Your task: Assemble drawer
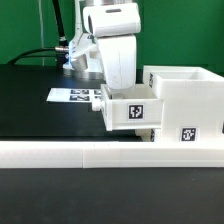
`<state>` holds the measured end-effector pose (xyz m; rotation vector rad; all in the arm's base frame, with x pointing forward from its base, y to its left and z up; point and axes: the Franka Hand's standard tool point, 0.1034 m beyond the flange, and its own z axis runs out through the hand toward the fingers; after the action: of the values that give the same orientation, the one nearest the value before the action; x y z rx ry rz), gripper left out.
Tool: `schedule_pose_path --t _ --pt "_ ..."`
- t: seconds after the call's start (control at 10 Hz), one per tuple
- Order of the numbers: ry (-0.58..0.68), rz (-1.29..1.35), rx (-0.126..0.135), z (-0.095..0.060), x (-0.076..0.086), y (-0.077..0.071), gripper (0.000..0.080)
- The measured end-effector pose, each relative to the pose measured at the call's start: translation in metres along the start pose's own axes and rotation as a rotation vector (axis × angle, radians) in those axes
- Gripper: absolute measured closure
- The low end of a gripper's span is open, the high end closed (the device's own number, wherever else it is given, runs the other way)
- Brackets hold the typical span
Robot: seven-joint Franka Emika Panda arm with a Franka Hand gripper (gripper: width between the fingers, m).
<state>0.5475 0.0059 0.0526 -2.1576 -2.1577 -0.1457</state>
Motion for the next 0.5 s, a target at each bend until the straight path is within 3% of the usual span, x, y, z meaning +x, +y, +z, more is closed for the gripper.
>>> schedule_pose_path --t 0.5 --pt "-0.006 0.036 0.009 0.0016 0.0104 -0.0018 0.0758"
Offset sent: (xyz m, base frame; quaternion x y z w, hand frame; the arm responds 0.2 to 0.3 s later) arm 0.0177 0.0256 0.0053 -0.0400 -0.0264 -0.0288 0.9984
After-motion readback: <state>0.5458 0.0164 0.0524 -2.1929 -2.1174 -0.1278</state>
